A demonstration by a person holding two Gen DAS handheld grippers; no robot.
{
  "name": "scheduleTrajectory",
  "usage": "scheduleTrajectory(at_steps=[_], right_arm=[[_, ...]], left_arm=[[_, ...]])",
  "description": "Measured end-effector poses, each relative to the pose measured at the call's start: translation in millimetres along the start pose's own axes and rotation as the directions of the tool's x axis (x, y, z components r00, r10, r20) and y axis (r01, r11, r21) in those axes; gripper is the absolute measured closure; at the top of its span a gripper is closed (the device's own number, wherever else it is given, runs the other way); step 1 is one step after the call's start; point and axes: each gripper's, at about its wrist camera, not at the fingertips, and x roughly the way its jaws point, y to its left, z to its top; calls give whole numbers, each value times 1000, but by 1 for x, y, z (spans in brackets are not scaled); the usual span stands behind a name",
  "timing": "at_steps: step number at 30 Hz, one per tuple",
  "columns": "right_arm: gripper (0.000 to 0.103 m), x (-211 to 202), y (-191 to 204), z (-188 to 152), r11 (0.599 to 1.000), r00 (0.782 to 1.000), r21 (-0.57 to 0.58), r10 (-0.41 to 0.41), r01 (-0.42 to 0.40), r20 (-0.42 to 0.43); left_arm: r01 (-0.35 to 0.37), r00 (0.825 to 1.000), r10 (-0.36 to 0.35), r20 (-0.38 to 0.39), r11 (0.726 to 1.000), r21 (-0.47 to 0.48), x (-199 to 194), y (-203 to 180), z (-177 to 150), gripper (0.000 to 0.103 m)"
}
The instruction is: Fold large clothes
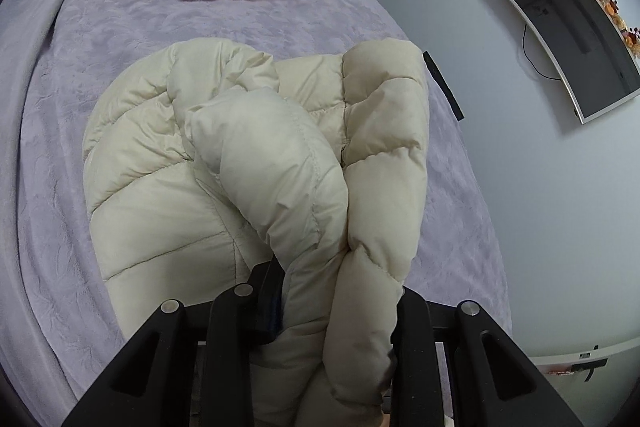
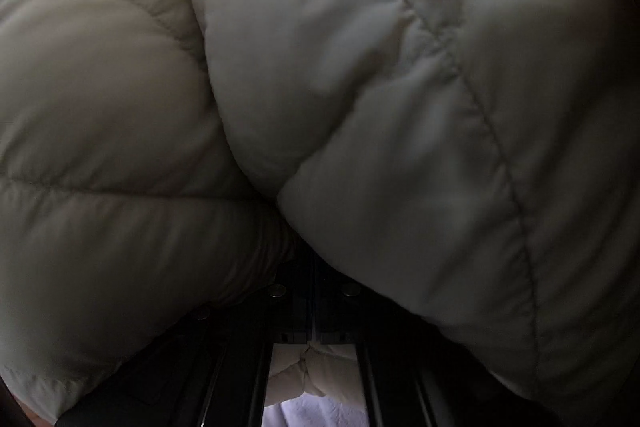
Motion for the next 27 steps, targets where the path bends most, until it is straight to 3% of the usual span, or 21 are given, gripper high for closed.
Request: scheduleTrajectory(at_steps=[2, 4, 8, 9, 12, 14, 15, 16, 19, 22, 26, 27], right_arm=[[100, -10, 4, -1, 1000, 1000, 10, -12, 12, -7], [100, -24, 11, -6, 997, 997, -4, -73, 73, -6], [100, -73, 20, -11, 987, 985, -26, -156, 158, 75], [100, -87, 20, -12, 985, 980, -23, -169, 172, 103], [98, -122, 16, -6, 986, 970, 17, -167, 167, 176], [67, -137, 14, 2, 988, 970, 32, -151, 148, 193], [32, -144, 16, 6, 990, 969, 26, -141, 139, 203], [18, -149, 20, 7, 991, 968, 16, -131, 131, 216], [18, -160, 29, 26, 989, 961, -6, -145, 151, 236], [18, -171, 25, 44, 995, 968, 7, -100, 101, 232], [17, -183, 31, 78, 1000, 988, 6, -11, 11, 154], [13, -181, 40, 86, 1000, 994, -15, 13, -12, 111]], left_arm=[[-6, 1000, 6, -11, 1000, -1, 3, 2, 2, 75], [-12, 1000, 12, -16, 1000, -3, 5, 2, 2, 75], [-23, 1000, 23, -10, 1000, 3, 6, -3, -2, 74], [-30, 1000, 30, -5, 999, 15, 7, -5, -4, 71], [-24, 1000, 24, 14, 999, 45, 18, -13, -8, 46], [-24, 999, 22, 24, 996, 86, 24, -21, -13, 38], [-34, 999, 32, 26, 993, 111, 27, -25, -15, 33], [-27, 999, 22, 40, 992, 126, 27, -27, -17, 24], [-2, 999, -6, 48, 987, 160, 30, -30, -21, 21], [-2, 999, -9, 48, 977, 215, 33, -33, -28, 21], [-63, 997, 45, 57, 932, 358, 38, -48, -37, 21], [-84, 996, 65, 61, 916, 392, 40, -53, -40, 21]])
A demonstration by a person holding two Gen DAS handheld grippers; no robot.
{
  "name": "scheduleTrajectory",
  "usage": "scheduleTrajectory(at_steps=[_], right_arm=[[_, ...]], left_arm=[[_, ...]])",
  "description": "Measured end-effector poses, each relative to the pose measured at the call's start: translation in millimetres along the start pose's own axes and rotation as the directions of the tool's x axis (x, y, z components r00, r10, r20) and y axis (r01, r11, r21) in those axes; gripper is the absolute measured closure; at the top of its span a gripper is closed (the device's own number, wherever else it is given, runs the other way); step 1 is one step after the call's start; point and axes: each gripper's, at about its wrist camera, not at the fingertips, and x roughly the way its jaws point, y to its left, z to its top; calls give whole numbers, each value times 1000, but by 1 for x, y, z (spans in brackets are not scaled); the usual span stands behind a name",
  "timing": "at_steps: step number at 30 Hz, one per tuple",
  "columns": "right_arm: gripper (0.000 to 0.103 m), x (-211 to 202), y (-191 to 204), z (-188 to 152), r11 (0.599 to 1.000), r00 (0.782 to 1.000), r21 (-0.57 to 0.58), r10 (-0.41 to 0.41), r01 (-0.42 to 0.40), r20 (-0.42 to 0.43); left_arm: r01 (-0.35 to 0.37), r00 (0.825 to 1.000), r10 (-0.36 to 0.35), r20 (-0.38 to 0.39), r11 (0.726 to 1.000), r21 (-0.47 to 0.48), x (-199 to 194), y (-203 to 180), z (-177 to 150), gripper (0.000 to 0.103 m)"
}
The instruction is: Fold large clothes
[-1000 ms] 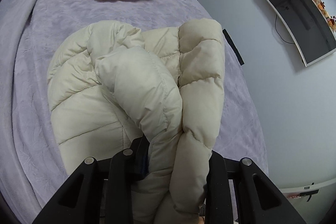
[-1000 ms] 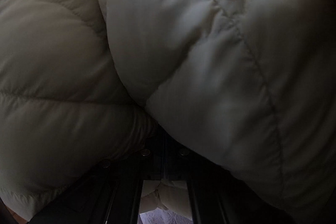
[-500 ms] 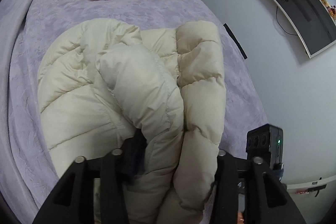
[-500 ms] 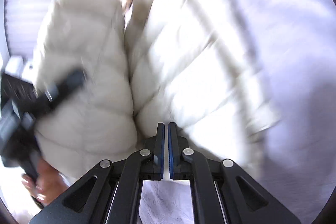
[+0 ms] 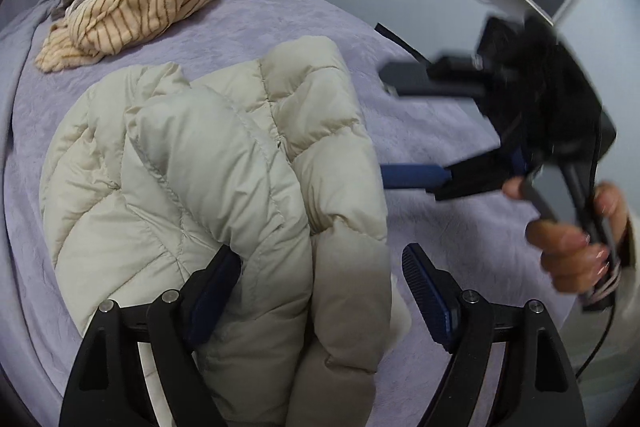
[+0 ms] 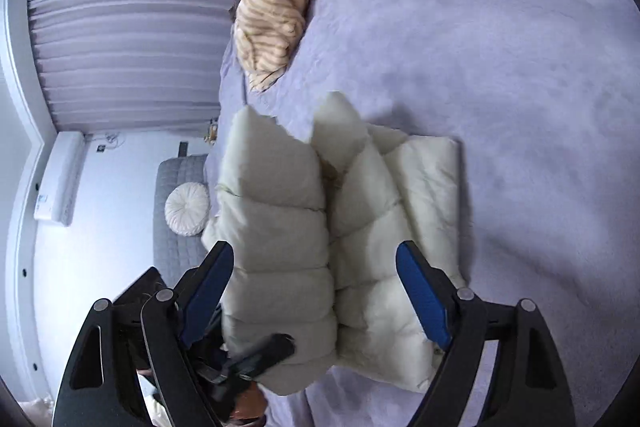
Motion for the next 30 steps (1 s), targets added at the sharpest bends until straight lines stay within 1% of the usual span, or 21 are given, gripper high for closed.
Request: scheduleTrajectory(at_steps=[1, 3, 5, 7, 8, 10, 11, 12, 13, 14, 16, 18, 19, 20, 22, 23, 24, 25, 26, 29, 30], right_arm=[[8, 5, 11, 4, 1000, 999, -28, 13, -14, -42], [0, 20, 31, 13, 995, 993, -101, -19, 7, -118], [0, 41, 51, 22, 985, 981, -163, -84, 54, -178], [0, 58, 68, 24, 969, 963, -228, -150, 98, -223], [0, 69, 74, 26, 957, 952, -264, -188, 123, -240], [1, 84, 75, 24, 926, 924, -322, -286, 198, -253], [2, 84, 73, 18, 918, 915, -330, -310, 218, -259], [17, 84, 66, 17, 916, 910, -327, -323, 232, -259], [37, 82, 57, 15, 915, 907, -316, -336, 250, -254], [42, 81, 47, 16, 916, 905, -301, -344, 266, -249], [53, 77, 24, 19, 922, 912, -284, -335, 264, -239], [55, 75, 11, 21, 919, 917, -292, -333, 264, -219], [55, 73, 5, 22, 918, 920, -298, -330, 262, -210], [55, 76, 2, 25, 917, 924, -305, -327, 258, -200], [56, 79, -7, 26, 919, 933, -312, -308, 240, -188], [57, 80, -12, 26, 918, 935, -320, -303, 234, -183], [57, 81, -16, 26, 919, 940, -324, -293, 225, -176], [57, 82, -21, 25, 919, 945, -331, -281, 215, -167], [57, 79, -25, 22, 920, 949, -331, -271, 207, -158], [57, 74, -31, 19, 944, 963, -263, -237, 199, -125], [54, 62, -28, 13, 948, 964, -240, -241, 208, -116]], left_arm=[[-18, 1000, 18, -3, 999, 32, 0, -5, -2, 21], [-53, 999, 54, -9, 994, 92, 5, -15, -6, 21], [-95, 995, 99, -12, 982, 162, 9, -27, -10, 21], [-133, 990, 138, -8, 966, 221, 10, -37, -14, 21], [-136, 990, 142, -9, 962, 236, 8, -40, -16, 21], [-100, 994, 108, -22, 969, 227, -2, -39, -20, 21], [-77, 996, 86, -31, 973, 217, -9, -37, -22, 21], [-53, 997, 62, -38, 977, 205, -18, -34, -25, 21], [-25, 999, 33, -40, 981, 192, -29, -29, -28, 21], [0, 999, 6, -38, 985, 175, -42, -22, -29, 21], [42, 999, -39, -24, 991, 128, -67, -3, -30, 21], [23, 1000, -24, 11, 998, 62, -85, 19, -28, 21], [4, 1000, -4, 31, 1000, 17, -92, 34, -26, 21], [-29, 998, 31, 53, 999, -31, -96, 52, -24, 21], [-112, 990, 123, 74, 985, -133, -90, 89, -19, 21], [-136, 985, 153, 77, 972, -190, -82, 107, -19, 21], [-145, 983, 168, 72, 959, -245, -71, 121, -19, 21], [-143, 984, 167, 61, 947, -289, -57, 135, -16, 21], [-146, 985, 168, 47, 939, -311, -42, 141, -16, 21], [-121, 990, 139, 31, 934, -336, -16, 138, -24, 21], [-114, 991, 133, 33, 935, -335, -14, 132, -27, 21]])
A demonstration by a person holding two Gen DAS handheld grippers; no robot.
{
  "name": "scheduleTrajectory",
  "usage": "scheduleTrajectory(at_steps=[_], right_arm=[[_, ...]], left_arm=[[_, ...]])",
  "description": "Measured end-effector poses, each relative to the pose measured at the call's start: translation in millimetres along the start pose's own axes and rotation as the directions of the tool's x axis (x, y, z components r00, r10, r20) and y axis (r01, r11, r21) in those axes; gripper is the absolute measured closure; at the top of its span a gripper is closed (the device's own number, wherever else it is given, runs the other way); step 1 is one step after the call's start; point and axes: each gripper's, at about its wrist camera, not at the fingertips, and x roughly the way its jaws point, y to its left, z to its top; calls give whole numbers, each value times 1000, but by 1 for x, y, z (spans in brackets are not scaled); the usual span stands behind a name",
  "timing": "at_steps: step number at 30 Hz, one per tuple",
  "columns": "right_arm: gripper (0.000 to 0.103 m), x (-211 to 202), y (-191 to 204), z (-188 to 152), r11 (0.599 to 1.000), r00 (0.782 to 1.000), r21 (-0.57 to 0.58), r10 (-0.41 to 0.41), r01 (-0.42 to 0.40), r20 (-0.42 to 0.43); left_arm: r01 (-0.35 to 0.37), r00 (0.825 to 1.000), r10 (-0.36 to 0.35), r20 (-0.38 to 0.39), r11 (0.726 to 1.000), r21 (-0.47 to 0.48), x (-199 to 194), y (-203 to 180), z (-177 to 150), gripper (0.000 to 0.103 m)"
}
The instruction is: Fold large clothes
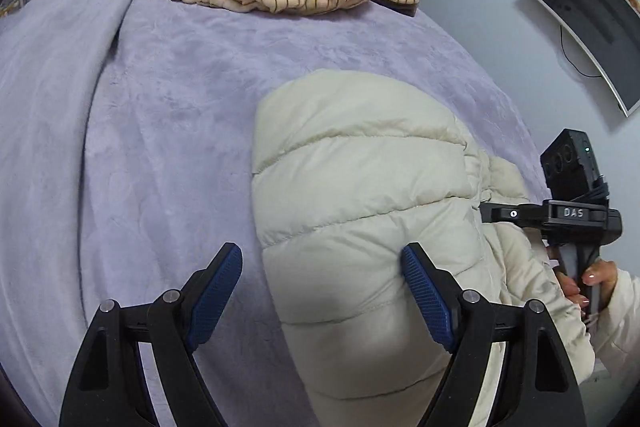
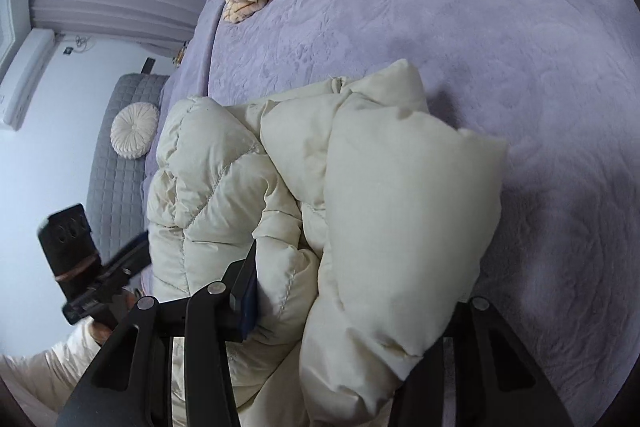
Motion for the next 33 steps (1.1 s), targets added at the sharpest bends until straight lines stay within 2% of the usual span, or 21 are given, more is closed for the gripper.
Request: scheduleTrajectory(at_steps=[4, 8, 9, 11, 12, 14, 16, 20, 23, 26, 28, 30, 33], right_arm=[[54, -49, 28, -18, 991, 990, -7, -132, 133, 57], [54, -102, 66, -40, 961, 953, -34, -265, 273, 147], [54, -111, 70, -45, 951, 941, -26, -302, 309, 154], [53, -116, 61, -50, 932, 926, 49, -362, 359, 109], [53, -114, 51, -51, 931, 929, 101, -360, 351, 86], [54, -109, 29, -51, 943, 951, 177, -299, 283, 73], [92, -93, 14, -48, 956, 972, 215, -221, 200, 77], [95, -47, -2, -33, 966, 979, 172, -202, 194, 32], [96, -22, 1, -20, 992, 996, 90, -88, 85, 32], [96, 2, 3, -5, 1000, 1000, 16, 12, -12, 0], [99, 24, -13, 1, 999, 999, 33, 17, -16, -38], [101, 35, -25, 1, 995, 998, 88, 57, -54, -35], [101, 36, -29, -3, 993, 997, 102, 66, -63, -27]], left_arm=[[6, 1000, -6, 15, 999, 38, -3, -14, -2, 21], [3, 1000, -4, 25, 1000, 30, -8, -19, 0, 21], [6, 1000, -6, 24, 1000, 24, -8, -19, 0, 21], [3, 1000, -4, 30, 1000, 20, -11, -20, 0, 21], [5, 999, -6, 32, 1000, 18, -11, -20, 0, 21], [13, 999, -14, 36, 1000, 21, -13, -21, -1, 21], [29, 999, -30, 26, 999, 31, -11, -22, -1, 21], [67, 998, -67, 7, 996, 51, -1, -26, -2, 21], [76, 997, -76, -3, 993, 91, 5, -33, -3, 20], [63, 998, -63, -2, 993, 101, 12, -37, -3, 20], [39, 999, -40, 6, 992, 118, 13, -47, -3, 20], [19, 1000, -22, 12, 988, 152, 13, -61, -5, 17], [-22, 1000, 19, 15, 974, 225, 18, -82, -9, 16]])
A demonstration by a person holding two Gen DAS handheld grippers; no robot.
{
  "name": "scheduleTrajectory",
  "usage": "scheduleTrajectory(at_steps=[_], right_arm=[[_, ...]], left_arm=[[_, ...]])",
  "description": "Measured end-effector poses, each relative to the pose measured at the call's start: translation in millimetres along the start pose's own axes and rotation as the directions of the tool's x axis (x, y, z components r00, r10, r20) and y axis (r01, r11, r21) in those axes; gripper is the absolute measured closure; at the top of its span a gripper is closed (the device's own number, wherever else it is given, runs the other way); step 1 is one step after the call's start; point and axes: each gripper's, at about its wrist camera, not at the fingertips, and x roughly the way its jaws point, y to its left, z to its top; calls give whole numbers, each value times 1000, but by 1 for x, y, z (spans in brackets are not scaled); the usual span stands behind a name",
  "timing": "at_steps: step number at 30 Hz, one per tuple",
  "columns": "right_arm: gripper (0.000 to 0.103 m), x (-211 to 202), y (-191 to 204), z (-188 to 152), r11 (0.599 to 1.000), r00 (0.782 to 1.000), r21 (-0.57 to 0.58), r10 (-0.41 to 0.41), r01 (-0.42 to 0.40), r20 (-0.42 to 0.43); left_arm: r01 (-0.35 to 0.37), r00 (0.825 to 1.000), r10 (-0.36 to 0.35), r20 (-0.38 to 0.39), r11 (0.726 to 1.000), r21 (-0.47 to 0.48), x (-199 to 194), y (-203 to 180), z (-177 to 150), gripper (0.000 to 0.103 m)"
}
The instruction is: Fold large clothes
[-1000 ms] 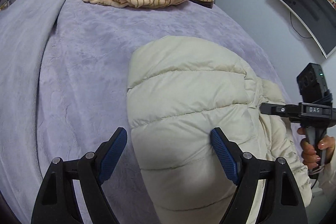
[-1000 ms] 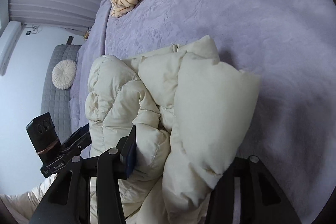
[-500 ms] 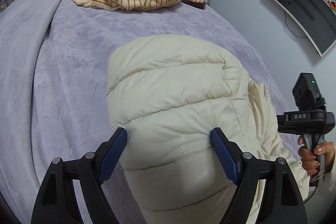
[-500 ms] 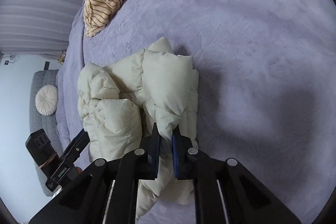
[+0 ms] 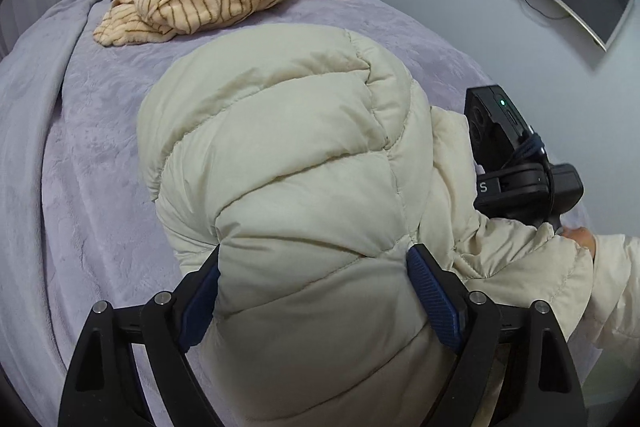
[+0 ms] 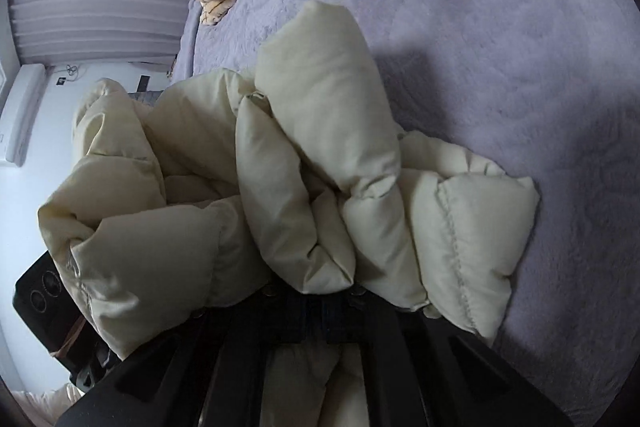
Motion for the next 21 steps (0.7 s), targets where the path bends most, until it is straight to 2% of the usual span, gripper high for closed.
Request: scheduleTrajectory(at_steps=[6, 21], right_arm=[[101, 2, 3, 2, 999, 999, 3, -35, 35, -15], [97, -2, 9, 7, 999, 999, 28, -39, 40, -33]], left_arm=[[-15, 1000, 15, -24, 1000, -14, 11, -1, 3, 16], [-50, 998, 50, -30, 999, 4, 15, -6, 2, 12]])
